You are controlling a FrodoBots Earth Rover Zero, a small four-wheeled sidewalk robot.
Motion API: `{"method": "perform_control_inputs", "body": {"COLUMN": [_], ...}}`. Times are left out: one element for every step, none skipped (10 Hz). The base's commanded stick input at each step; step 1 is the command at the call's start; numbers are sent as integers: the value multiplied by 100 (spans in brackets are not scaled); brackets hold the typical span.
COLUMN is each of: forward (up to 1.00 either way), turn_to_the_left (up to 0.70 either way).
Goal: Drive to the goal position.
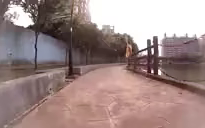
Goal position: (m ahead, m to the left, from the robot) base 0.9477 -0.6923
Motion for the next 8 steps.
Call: {"method": "perform_control_inputs", "body": {"forward": [100, 100, 100, 100, 100, 100, 100, 100], "turn_to_the_left": [-26, -29, -1, 0, 0, 0, 0, 0]}}
